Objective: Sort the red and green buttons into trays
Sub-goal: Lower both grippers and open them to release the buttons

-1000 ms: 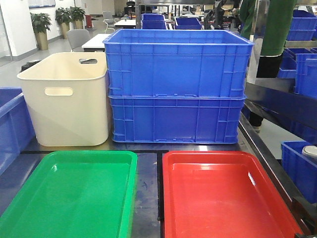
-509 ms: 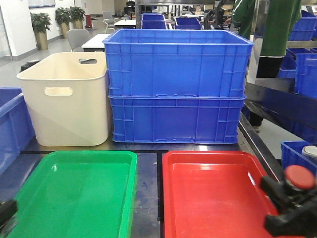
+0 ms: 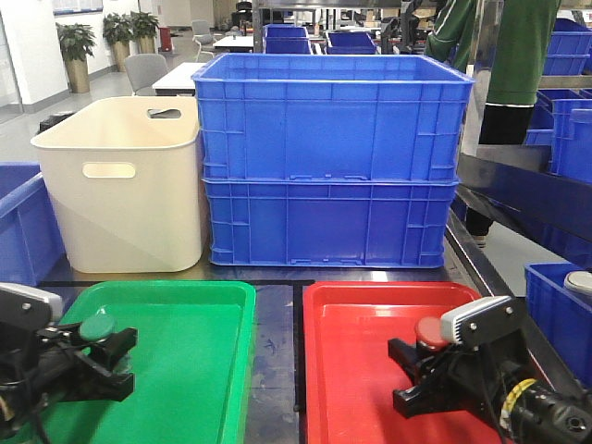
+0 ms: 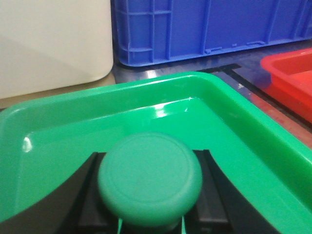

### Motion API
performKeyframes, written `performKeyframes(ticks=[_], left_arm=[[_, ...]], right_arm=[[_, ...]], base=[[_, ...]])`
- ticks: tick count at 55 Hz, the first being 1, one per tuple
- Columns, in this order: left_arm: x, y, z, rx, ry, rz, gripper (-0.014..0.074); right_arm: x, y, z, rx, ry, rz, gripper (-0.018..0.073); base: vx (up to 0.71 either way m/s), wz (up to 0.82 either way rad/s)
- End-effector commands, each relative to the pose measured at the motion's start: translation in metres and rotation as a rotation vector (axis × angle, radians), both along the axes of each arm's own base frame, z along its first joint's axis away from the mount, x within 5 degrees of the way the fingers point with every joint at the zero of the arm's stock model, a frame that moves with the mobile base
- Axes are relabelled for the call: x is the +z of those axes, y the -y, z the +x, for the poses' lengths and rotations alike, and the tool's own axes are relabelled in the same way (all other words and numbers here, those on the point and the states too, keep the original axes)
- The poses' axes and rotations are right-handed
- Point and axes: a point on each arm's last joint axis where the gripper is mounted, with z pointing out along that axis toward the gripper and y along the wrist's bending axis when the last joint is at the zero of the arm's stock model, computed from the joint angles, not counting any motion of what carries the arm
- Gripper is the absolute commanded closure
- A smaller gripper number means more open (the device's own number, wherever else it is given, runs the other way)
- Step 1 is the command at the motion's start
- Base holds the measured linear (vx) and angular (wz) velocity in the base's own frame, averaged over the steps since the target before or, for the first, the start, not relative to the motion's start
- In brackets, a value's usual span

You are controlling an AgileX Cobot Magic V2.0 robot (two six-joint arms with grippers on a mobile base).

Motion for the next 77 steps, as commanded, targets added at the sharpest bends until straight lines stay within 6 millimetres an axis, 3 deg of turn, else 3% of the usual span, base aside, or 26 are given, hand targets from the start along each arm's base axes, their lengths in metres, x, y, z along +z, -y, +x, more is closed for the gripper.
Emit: performKeyframes(ticks=[1, 10, 21, 23, 30, 37, 55, 61, 65, 69, 71, 77], left_arm=[[0.023, 0.006, 0.008, -0.041, 0.143, -0.065, 0.0549], [0.017, 0.009, 0.009, -0.078, 0.133, -0.038, 0.0397], [0.017, 0.009, 0.009, -0.082, 0.133, -0.035, 0.0146], [0.016, 0.009, 0.009, -0.08, 0.129, -0.038, 0.009], [0.017, 0.009, 0.008, -0.075, 0.122, -0.058, 0.002], [0.028, 0.008, 0.004, -0.067, 0.142, -0.05, 0.0016], [0.094, -0.008, -0.039, 0.032, 0.224, 0.019, 0.0047], [0.112, -0.018, -0.063, 0.112, 0.201, 0.064, 0.0213], [0.121, -0.026, -0.08, 0.167, 0.177, 0.087, 0.0372], [0.122, -0.033, -0.1, 0.23, 0.129, 0.07, 0.0588], [0.12, -0.037, -0.111, 0.256, 0.107, 0.049, 0.0606], [0.108, -0.043, -0.143, 0.296, 0.074, -0.014, 0.0605]], right_arm=[[0.023, -0.004, 0.005, 0.024, 0.13, 0.054, 0.0473], [0.023, -0.004, 0.005, 0.021, 0.118, 0.068, 0.0282], [0.023, -0.003, 0.005, 0.016, 0.114, 0.077, -0.0005], [0.023, -0.003, 0.005, 0.016, 0.113, 0.078, -0.0038], [0.024, -0.003, 0.004, 0.016, 0.118, 0.08, -0.0092], [0.037, -0.002, 0.0, 0.017, 0.158, 0.086, -0.0078], [0.1, 0.005, -0.033, -0.002, 0.295, 0.155, -0.0004], [0.121, 0.012, -0.052, -0.043, 0.309, 0.117, 0.0098], [0.132, 0.02, -0.068, -0.092, 0.282, 0.062, 0.026], [0.142, 0.029, -0.086, -0.159, 0.245, 0.053, 0.0433], [0.144, 0.034, -0.095, -0.202, 0.21, 0.049, 0.0557], [0.139, 0.042, -0.124, -0.237, 0.2, 0.045, 0.0573]], base=[[0.0, 0.0], [0.0, 0.0], [0.0, 0.0], [0.0, 0.0], [0.0, 0.0], [0.0, 0.0], [0.0, 0.0], [0.0, 0.0], [0.0, 0.0], [0.0, 0.0], [0.0, 0.0], [0.0, 0.0]])
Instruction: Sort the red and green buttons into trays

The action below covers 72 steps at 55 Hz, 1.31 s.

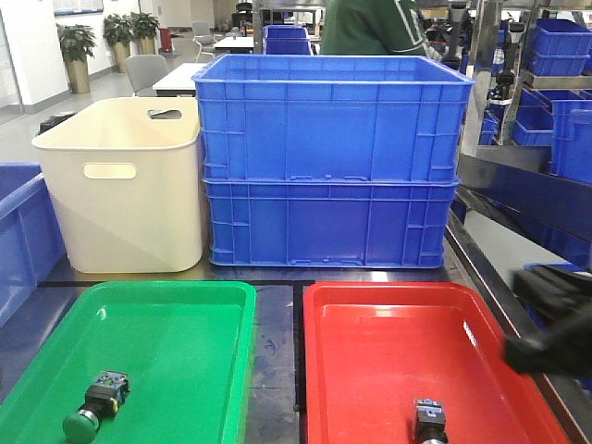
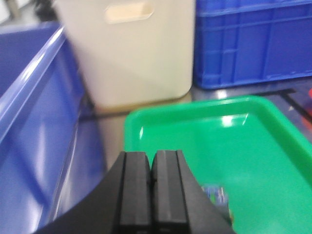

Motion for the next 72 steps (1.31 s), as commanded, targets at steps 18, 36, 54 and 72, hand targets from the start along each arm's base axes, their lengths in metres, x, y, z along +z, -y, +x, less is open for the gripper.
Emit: performKeyframes(ticks=[18, 36, 54, 72], left_arm=[[-0.013, -0.008, -0.08, 0.017, 0.155, -0.167, 0.0603], [-0.013, -0.01, -0.086, 0.02, 0.174, -0.169, 0.0603], [-0.046, -0.008, -0.104, -0.048, 0.247, -0.004, 0.0603], [-0.121, -0.012, -0.134, -0.047, 0.212, 0.009, 0.0602]], right_arm=[[-0.015, 0.009, -0.055, -0.001, 0.065, 0.019, 0.0568], [-0.017, 0.01, -0.056, -0.007, 0.053, 0.016, 0.0567], [-0.018, 0.01, -0.056, -0.009, 0.05, 0.015, 0.0567], [-0.018, 0.01, -0.056, -0.011, 0.047, 0.014, 0.0567]], base=[[0.0, 0.0], [0.0, 0.0], [0.0, 0.0], [0.0, 0.0]])
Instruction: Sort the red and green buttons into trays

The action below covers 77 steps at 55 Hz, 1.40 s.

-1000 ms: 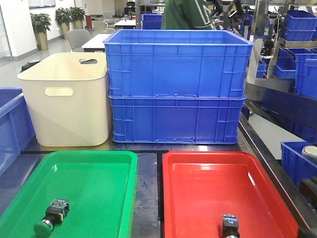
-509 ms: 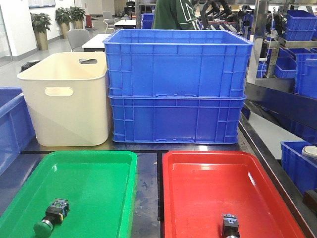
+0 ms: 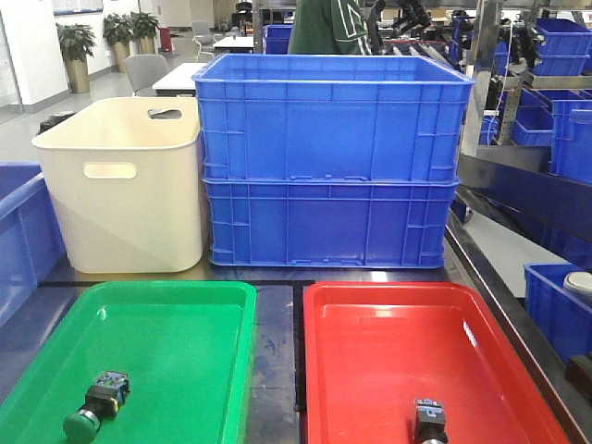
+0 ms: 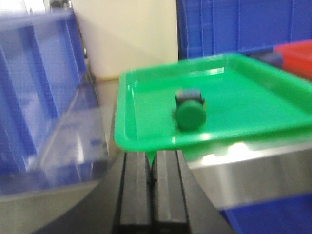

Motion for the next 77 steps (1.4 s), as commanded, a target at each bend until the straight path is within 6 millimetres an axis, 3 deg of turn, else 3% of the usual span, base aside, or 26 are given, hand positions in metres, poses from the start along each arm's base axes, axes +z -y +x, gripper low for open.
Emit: performKeyframes(ticks=[1, 10, 38, 45, 53, 60, 64, 77], left_arm=[[0.009, 0.0, -0.001, -0.004, 0.033, -0.025, 0.0602], [0.002, 0.0, 0.0, -0.001, -0.047, -0.016, 0.0602], [0.001, 0.0, 0.0, 0.0, -0.057, -0.015, 0.0602], [0.001, 0.0, 0.0, 0.0, -0.057, -0.015, 0.0602], [0.001, 0.0, 0.0, 0.0, -0.057, -0.015, 0.0602], [0.001, 0.0, 0.0, 0.0, -0.057, -0.015, 0.0602], [0.001, 0.0, 0.0, 0.0, -0.057, -0.015, 0.0602], [0.001, 0.0, 0.0, 0.0, -0.058, -0.015, 0.0602]], right_arm=[[0.016, -0.003, -0.001, 0.031, 0.088, 0.022, 0.0567], [0.015, -0.002, -0.001, 0.027, 0.081, 0.02, 0.0567], [0.014, 0.001, -0.004, -0.002, 0.054, 0.021, 0.0567], [-0.014, 0.008, -0.033, -0.037, 0.01, 0.127, 0.0567], [-0.068, 0.013, -0.071, -0.022, 0.068, 0.076, 0.0567], [-0.096, 0.017, -0.091, -0.018, 0.154, 0.057, 0.0567], [-0.105, 0.018, -0.097, -0.017, 0.2, 0.062, 0.0567], [-0.107, 0.018, -0.097, -0.026, 0.166, 0.055, 0.0567]], base=[[0.0, 0.0], [0.0, 0.0], [0.0, 0.0], [0.0, 0.0], [0.0, 0.0], [0.0, 0.0], [0.0, 0.0], [0.0, 0.0]])
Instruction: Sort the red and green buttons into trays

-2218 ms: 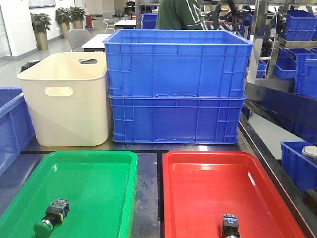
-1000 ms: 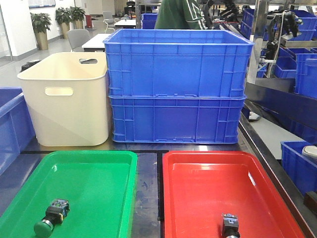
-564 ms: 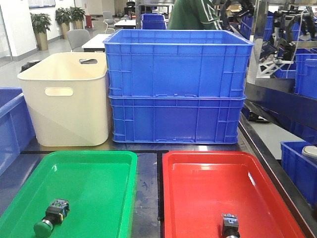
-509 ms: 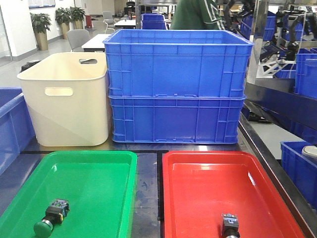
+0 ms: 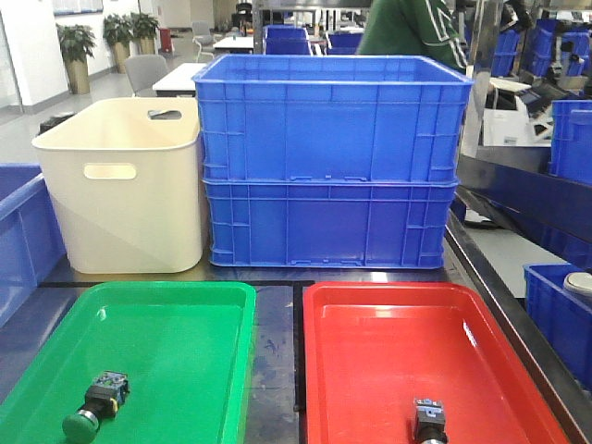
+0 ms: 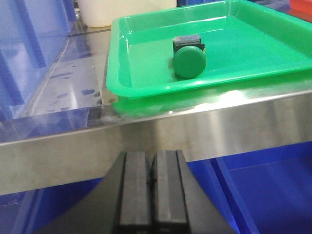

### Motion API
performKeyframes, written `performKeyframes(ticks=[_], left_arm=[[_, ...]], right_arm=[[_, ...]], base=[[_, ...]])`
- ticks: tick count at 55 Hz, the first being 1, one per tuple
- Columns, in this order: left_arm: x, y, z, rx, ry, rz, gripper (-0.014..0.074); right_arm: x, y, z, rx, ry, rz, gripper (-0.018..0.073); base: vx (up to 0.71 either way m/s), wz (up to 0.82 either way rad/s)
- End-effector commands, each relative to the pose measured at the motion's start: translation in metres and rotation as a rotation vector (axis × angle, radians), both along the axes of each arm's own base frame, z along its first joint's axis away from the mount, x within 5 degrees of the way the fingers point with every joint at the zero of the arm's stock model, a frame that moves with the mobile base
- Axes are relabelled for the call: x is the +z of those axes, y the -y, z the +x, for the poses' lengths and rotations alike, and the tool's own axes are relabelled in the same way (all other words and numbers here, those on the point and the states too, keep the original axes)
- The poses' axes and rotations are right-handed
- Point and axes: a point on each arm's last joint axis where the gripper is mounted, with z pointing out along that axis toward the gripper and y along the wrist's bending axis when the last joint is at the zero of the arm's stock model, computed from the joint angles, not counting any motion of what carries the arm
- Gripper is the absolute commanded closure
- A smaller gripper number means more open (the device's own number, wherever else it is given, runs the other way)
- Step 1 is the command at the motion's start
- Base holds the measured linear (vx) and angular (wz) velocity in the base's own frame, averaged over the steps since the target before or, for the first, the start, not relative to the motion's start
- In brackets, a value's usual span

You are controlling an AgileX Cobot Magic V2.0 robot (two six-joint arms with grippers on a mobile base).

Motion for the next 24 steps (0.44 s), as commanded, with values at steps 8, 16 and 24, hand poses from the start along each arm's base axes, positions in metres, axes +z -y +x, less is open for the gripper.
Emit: performKeyframes(ticks=[8, 16, 24], left_arm=[[0.0146, 0.0009, 0.0017, -0.006, 0.085, -0.025, 0.0602], [0.0146, 0.0009, 0.0017, -0.006, 0.085, -0.025, 0.0602], [0.0146, 0.0009, 0.0017, -0.006, 0.085, -0.025, 0.0602]], right_arm=[[0.0039, 0.0006, 0.0, -0.01, 0.068, -0.001, 0.0567], [0.0039, 0.0006, 0.0, -0.01, 0.068, -0.001, 0.0567], [0.0039, 0.0006, 0.0, -0.01, 0.068, -0.001, 0.0567]], base=[[0.0, 0.0], [0.0, 0.0], [0.0, 0.0]])
